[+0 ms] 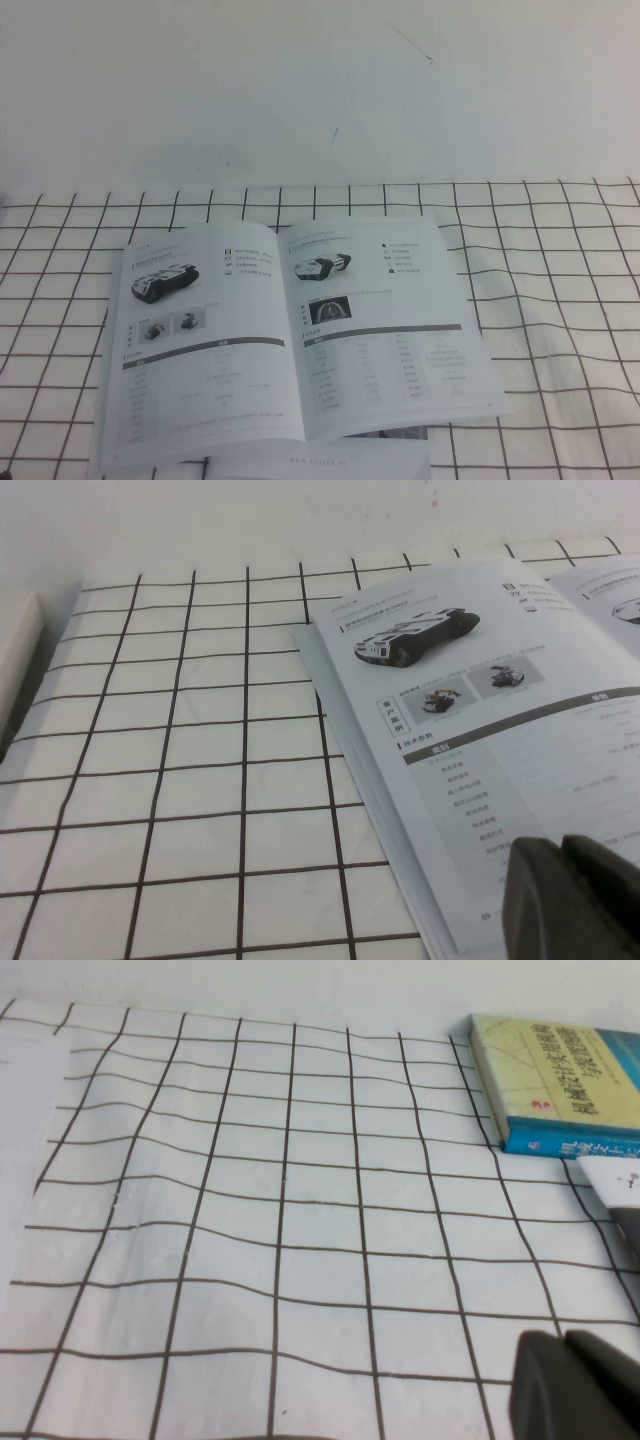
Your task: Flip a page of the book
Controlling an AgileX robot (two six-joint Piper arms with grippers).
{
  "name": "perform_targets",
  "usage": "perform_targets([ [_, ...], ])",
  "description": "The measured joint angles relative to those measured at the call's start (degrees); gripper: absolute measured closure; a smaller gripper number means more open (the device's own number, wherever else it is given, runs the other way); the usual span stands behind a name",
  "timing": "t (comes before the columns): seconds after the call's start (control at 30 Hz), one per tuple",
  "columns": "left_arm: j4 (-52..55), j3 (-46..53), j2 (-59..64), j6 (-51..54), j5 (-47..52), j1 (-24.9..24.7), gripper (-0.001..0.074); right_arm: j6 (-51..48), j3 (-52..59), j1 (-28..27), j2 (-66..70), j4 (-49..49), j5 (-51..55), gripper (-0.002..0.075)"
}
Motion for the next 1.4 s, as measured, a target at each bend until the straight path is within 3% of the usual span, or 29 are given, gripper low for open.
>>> perform_targets([
  [1.4,3.50,0.00,0.00,0.40,0.00,0.00,0.0738,0.00,0.00,0.00,0.00,0.00,0.00,0.0728],
])
